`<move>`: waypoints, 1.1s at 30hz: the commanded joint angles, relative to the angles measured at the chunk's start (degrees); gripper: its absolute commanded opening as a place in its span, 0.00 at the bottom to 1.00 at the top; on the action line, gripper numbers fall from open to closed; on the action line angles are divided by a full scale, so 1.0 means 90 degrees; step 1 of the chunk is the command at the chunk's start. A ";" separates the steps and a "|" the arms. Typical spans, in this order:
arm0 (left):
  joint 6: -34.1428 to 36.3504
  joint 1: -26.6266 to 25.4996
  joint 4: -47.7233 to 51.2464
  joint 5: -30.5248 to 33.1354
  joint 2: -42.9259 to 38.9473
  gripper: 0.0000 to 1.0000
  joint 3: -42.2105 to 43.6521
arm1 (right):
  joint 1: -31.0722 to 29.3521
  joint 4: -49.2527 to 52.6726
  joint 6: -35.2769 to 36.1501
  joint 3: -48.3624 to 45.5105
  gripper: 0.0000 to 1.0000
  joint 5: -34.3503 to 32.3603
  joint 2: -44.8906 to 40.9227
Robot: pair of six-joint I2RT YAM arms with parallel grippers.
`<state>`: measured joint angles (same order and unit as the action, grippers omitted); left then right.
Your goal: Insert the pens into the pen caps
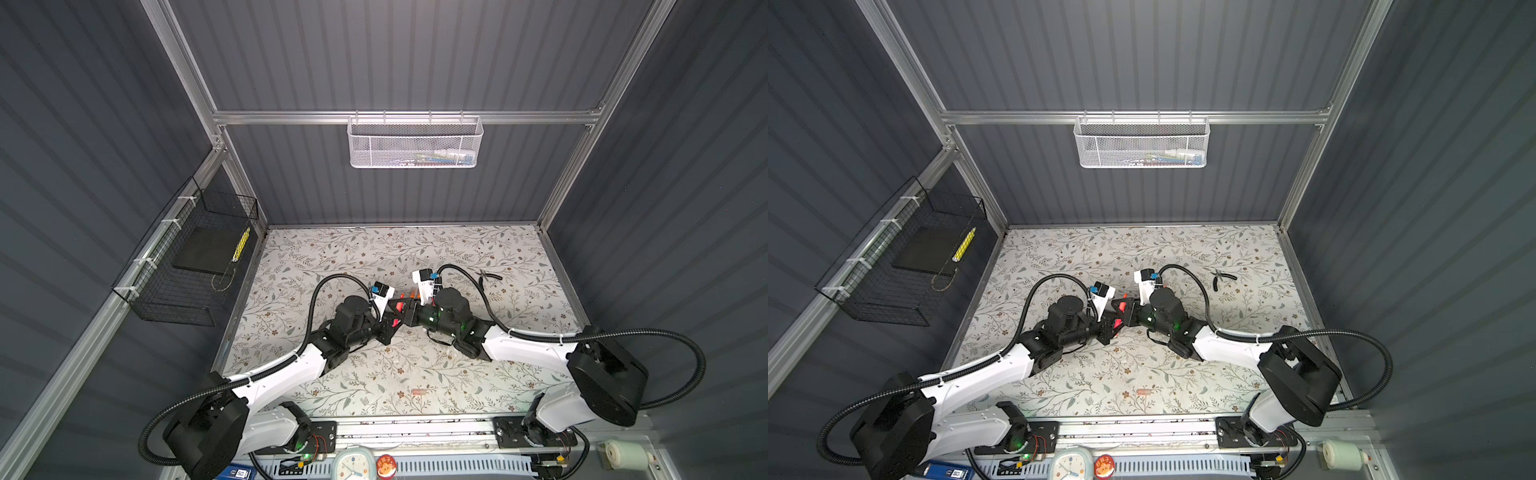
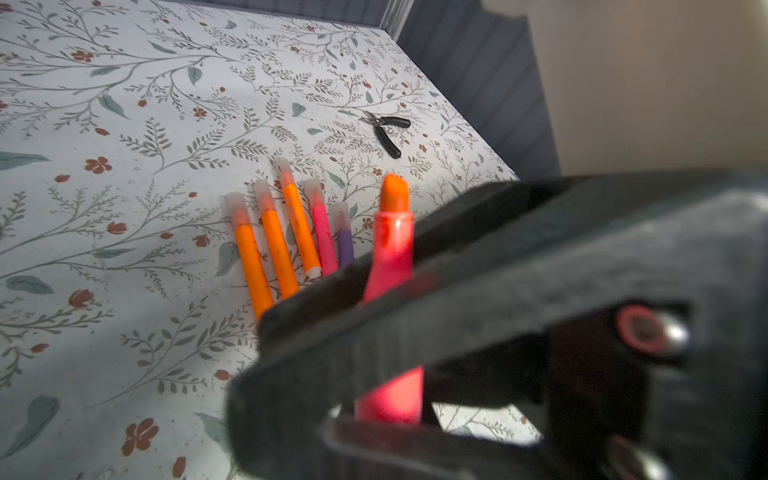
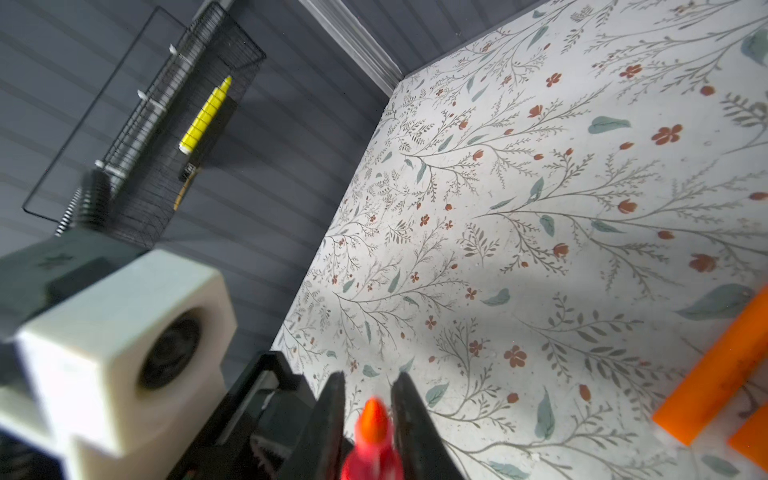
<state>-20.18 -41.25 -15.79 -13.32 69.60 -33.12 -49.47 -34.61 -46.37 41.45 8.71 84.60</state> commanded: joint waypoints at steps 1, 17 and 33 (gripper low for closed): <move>-0.0140 0.0032 0.0053 0.0599 0.0079 0.00 -0.0265 | -0.0069 0.0079 0.0118 -0.0240 0.41 -0.0137 -0.0473; -0.0903 0.1146 0.0197 0.1168 -0.0558 0.00 0.0433 | -0.0521 0.3949 0.0989 -0.1793 0.58 -0.1658 -0.4502; -0.0814 0.1149 0.0374 0.0955 -0.0741 0.00 0.0272 | -0.2505 0.4674 0.0628 -0.1924 0.40 -0.1175 -0.3240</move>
<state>-27.68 -30.76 -14.09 -4.05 64.10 -29.45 -69.95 7.11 -39.92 22.33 -2.37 52.75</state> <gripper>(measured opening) 0.170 0.412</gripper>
